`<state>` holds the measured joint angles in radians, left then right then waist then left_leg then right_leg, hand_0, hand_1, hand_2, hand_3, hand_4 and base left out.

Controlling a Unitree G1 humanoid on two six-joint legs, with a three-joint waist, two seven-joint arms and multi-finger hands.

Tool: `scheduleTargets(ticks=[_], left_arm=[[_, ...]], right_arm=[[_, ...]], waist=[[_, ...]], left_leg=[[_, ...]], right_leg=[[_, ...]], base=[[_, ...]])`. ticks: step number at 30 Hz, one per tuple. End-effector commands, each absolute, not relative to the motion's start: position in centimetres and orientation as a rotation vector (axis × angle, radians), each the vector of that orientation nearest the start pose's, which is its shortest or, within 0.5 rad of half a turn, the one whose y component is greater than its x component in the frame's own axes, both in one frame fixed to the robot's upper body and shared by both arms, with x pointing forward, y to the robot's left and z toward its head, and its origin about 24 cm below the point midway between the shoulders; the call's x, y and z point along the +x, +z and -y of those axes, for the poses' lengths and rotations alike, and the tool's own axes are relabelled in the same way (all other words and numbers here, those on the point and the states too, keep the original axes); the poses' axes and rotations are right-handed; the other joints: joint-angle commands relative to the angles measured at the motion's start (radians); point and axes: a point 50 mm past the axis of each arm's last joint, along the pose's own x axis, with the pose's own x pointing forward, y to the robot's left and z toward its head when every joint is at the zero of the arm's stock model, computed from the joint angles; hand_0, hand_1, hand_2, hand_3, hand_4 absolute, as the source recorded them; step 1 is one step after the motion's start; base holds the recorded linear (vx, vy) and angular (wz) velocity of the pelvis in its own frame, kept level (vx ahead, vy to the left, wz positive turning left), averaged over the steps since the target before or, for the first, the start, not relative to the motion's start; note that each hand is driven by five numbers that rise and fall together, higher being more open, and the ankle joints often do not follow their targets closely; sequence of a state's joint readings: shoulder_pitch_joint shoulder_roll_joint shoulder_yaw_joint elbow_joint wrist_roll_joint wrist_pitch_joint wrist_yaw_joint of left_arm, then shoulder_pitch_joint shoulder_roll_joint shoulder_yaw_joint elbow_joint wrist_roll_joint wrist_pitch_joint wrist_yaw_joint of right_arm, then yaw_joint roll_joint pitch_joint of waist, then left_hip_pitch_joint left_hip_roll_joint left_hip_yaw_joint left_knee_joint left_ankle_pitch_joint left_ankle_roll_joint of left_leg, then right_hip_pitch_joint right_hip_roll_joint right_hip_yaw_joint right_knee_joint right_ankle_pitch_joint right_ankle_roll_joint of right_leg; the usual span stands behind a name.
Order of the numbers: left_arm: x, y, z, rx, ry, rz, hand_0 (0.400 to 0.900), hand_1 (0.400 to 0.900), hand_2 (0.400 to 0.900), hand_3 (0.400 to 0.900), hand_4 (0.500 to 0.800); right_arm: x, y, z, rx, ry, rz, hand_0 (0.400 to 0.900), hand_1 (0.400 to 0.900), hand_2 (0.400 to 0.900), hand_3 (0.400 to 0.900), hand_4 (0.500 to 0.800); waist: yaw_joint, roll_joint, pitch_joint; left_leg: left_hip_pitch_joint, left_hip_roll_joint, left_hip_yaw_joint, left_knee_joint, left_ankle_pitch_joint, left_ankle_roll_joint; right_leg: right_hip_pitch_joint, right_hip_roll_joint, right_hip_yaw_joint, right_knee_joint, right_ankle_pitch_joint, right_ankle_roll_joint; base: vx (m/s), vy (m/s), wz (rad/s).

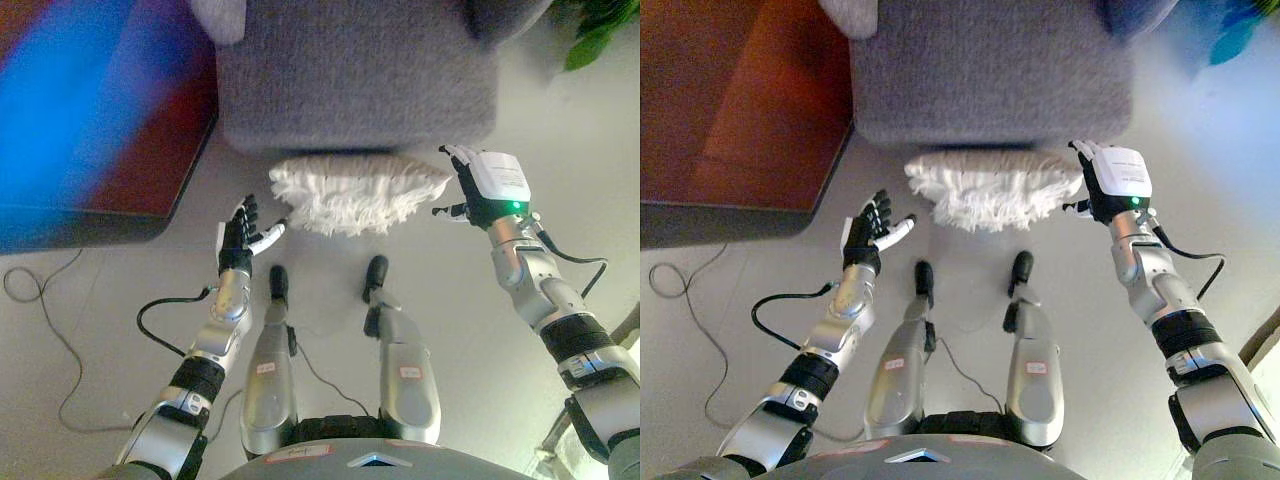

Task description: Pick up the pillow and put it on the sofa.

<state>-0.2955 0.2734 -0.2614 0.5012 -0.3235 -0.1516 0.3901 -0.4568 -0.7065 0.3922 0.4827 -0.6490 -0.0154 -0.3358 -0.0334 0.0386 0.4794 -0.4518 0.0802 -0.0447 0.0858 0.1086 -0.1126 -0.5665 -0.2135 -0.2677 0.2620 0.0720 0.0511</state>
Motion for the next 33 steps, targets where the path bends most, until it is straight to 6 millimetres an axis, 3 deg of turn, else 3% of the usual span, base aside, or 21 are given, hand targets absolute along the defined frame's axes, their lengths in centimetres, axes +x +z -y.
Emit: scheduleTargets(ticks=[1, 10, 16, 20, 27, 29, 33], left_arm=[[30.0, 3.7, -19.0, 0.085, 0.295, 0.041, 0.9, 0.9, 0.9, 0.9, 0.8], [31.3, 6.8, -18.9, 0.084, 0.332, 0.167, 0.9, 0.9, 0.9, 0.9, 0.8], [31.4, 9.3, -19.5, 0.101, 0.343, 0.285, 0.9, 0.9, 0.9, 0.9, 0.8], [31.1, 9.7, -19.5, 0.093, 0.353, 0.316, 0.9, 0.9, 0.9, 0.9, 0.8], [31.0, 9.1, -19.4, 0.095, 0.346, 0.297, 0.9, 0.9, 0.9, 0.9, 0.8], [31.1, 9.2, -19.5, 0.088, 0.355, 0.296, 0.9, 0.9, 0.9, 0.9, 0.8], [31.3, 9.5, -19.6, 0.066, 0.366, 0.303, 0.9, 0.9, 0.9, 0.9, 0.8]], right_arm=[[33.8, 12.5, 23.1, -1.493, -0.184, 0.381, 0.9, 0.9, 0.9, 0.9, 0.8], [35.4, 16.6, 22.2, -1.481, -0.303, 0.528, 0.9, 0.9, 0.9, 0.9, 0.8], [36.1, 20.9, 23.5, -1.551, -0.489, 0.631, 0.9, 0.9, 0.9, 0.9, 0.8], [35.7, 23.1, 23.8, -1.518, -0.625, 0.746, 0.9, 0.9, 0.9, 0.9, 0.8], [36.0, 22.8, 23.7, -1.54, -0.586, 0.713, 0.9, 0.9, 0.9, 0.9, 0.8], [36.1, 22.9, 23.5, -1.532, -0.574, 0.709, 0.9, 0.9, 0.9, 0.9, 0.8], [37.0, 23.8, 22.8, -1.526, -0.546, 0.688, 0.9, 0.9, 0.9, 0.9, 0.8]], waist=[[0.007, -0.042, -0.006], [-0.001, -0.023, 0.04], [0.01, -0.001, 0.041], [0.015, 0.012, 0.041], [0.021, 0.005, 0.041], [0.024, 0.003, 0.04], [0.029, -0.005, 0.04]], left_leg=[[-0.081, -0.025, 0.008, 0.199, -0.156, 0.033], [-0.389, -0.047, 0.014, 0.42, -0.225, 0.045], [-0.537, -0.061, 0.011, 0.518, -0.254, 0.056], [-0.597, -0.068, 0.011, 0.554, -0.264, 0.062], [-0.638, -0.076, 0.007, 0.569, -0.268, 0.067], [-0.635, -0.076, -0.001, 0.581, -0.298, 0.063], [-0.653, -0.077, -0.01, 0.585, -0.295, 0.06]], right_leg=[[-0.066, -0.062, 0.045, 0.095, -0.002, 0.103], [-0.34, -0.096, 0.099, 0.275, -0.048, 0.101], [-0.478, -0.105, 0.124, 0.364, -0.076, 0.1], [-0.542, -0.109, 0.134, 0.406, -0.092, 0.102], [-0.586, -0.108, 0.132, 0.427, -0.098, 0.099], [-0.585, -0.102, 0.136, 0.444, -0.132, 0.108], [-0.599, -0.098, 0.133, 0.444, -0.13, 0.106]], base=[[-0.11, 0.036, 0.02], [-0.08, 0.044, -0.01], [-0.02, 0.039, 0.0], [0.02, 0.043, -0.02], [0.03, 0.007, -0.01], [0.11, -0.039, -0.01], [0.0, 0.0, 0.0]])
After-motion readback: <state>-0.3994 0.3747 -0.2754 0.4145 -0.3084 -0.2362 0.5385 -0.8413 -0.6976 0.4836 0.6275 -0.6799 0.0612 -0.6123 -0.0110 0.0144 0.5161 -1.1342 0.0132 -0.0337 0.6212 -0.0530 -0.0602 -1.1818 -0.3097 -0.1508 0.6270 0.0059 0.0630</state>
